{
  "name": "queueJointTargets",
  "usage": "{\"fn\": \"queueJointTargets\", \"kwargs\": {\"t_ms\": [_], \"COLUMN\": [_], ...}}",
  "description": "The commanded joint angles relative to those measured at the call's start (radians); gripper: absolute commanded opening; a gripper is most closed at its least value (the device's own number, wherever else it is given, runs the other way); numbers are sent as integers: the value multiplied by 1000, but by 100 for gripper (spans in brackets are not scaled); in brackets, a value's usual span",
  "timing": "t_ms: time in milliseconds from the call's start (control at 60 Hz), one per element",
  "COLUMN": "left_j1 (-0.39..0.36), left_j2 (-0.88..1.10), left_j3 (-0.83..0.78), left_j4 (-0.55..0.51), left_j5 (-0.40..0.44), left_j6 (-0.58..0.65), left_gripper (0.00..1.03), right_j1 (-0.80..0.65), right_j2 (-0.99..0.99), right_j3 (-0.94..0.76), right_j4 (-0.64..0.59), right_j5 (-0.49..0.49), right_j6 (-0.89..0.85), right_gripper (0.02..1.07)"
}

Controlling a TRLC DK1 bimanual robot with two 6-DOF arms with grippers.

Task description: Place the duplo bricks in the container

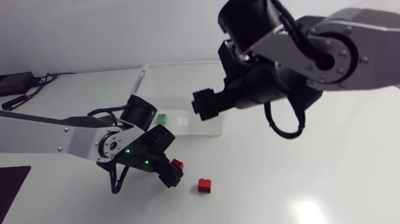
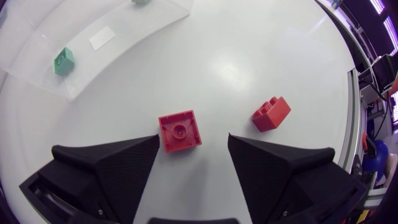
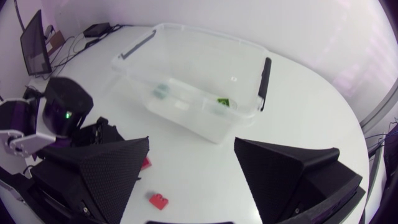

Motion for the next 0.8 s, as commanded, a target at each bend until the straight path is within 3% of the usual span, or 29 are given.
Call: {"fn": "queueJointTargets", "kwargs": {"t_ms": [0,250,350,433,783], "left_j1": [-9,-4,-4,-3,14], "left_j2": [25,64,93,111,2], "left_j3": [29,43,56,64,4], "left_j4": [-1,9,9,9,24], "left_j5": [11,10,8,8,10], "left_j6": [26,28,29,35,49], "left_gripper": [70,68,55,31,27], "right_j1": [30,72,98,121,121], "right_j2": [-32,-52,-41,-32,68], "right_j3": [-84,-216,-264,-302,-412], "right_j4": [2,50,77,116,281], "right_j5": [-1,1,-12,-24,-116], "right_j6": [41,49,43,14,-163], "right_gripper": [101,101,101,101,101]}}
